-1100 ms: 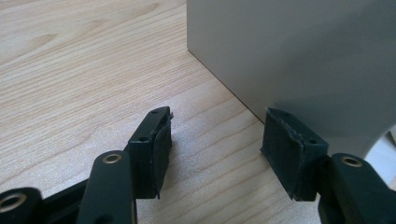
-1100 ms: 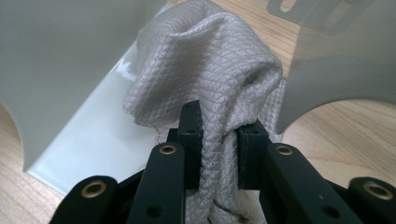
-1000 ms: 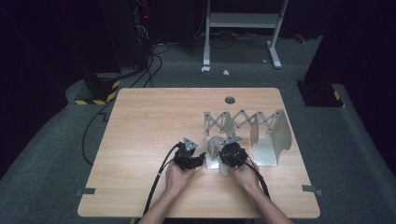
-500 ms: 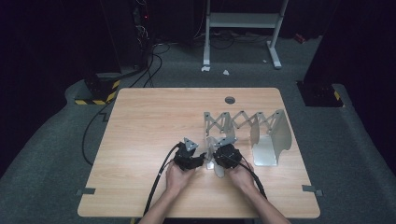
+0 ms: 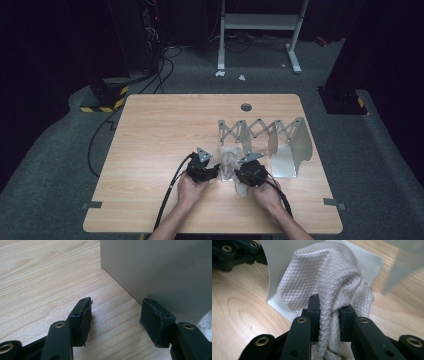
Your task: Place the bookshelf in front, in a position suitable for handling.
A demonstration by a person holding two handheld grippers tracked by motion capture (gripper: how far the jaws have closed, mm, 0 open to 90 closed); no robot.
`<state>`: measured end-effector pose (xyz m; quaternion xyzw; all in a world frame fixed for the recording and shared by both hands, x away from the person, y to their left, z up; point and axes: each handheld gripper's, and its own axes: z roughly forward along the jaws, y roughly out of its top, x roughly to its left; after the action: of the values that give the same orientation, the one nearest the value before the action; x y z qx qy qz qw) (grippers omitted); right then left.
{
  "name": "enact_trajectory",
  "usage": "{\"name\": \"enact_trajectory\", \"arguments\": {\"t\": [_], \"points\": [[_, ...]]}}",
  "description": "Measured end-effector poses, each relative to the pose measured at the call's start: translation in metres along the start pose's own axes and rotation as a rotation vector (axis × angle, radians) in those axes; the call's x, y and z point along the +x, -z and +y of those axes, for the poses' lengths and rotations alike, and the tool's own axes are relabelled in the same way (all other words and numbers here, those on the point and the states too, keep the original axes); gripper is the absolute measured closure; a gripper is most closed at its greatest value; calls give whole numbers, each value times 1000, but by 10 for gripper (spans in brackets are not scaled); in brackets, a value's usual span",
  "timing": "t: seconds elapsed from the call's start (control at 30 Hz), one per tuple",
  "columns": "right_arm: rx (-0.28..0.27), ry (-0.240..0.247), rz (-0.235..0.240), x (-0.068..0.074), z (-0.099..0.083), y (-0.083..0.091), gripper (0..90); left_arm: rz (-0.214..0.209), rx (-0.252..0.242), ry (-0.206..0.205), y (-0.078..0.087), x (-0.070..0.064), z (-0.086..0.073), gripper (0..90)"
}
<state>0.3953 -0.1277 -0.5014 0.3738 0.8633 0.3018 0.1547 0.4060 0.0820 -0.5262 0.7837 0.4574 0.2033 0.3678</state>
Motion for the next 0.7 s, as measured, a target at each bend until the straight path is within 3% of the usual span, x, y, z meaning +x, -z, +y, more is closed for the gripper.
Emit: {"name": "enact_trajectory", "arguments": {"t": [0.4, 0.53, 0.7], "points": [[-39, -52, -63, -30, -46, 51, 760, 2, 1, -2, 0, 0, 0, 420], [-58, -126, -117, -50, -66, 73, 763, 1, 0, -1, 0, -1, 0, 420], [-31, -225, -191, -76, -89, 90, 766, 1, 1, -2, 0, 0, 0, 420]]}}
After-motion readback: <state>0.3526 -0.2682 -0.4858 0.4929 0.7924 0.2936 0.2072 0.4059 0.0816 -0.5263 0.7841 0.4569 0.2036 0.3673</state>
